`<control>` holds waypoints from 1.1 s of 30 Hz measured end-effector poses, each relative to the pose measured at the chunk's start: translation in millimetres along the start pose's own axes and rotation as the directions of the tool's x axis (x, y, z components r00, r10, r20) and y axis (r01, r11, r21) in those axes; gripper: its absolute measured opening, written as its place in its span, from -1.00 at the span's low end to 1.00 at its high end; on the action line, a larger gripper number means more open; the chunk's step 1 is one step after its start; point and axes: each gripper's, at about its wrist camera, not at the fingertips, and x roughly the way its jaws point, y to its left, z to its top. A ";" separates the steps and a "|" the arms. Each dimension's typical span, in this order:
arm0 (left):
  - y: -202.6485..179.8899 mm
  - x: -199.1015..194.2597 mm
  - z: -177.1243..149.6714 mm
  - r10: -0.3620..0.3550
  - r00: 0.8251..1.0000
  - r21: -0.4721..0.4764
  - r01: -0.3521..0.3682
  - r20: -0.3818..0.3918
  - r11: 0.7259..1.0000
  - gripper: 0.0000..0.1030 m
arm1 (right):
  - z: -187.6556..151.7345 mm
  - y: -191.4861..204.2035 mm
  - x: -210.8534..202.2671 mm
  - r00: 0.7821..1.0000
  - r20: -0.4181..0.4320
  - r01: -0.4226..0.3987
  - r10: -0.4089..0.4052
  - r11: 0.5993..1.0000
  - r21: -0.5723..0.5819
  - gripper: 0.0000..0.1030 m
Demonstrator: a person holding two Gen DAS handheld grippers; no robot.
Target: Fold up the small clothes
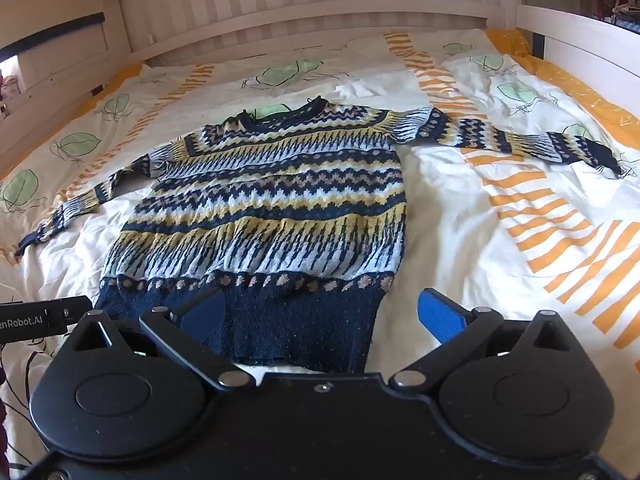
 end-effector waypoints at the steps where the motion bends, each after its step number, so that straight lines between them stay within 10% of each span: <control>1: -0.1 0.3 0.2 0.001 1.000 0.001 -0.001 -0.003 1.000 0.95 | 0.0 0.0 0.1 1.000 -0.003 0.000 0.000 1.000 0.001 0.98; 33: -1.3 4.4 -3.0 0.003 1.000 0.005 -0.003 -0.006 1.000 0.95 | -0.1 1.6 3.6 0.998 -0.043 -0.038 0.040 0.999 0.038 0.98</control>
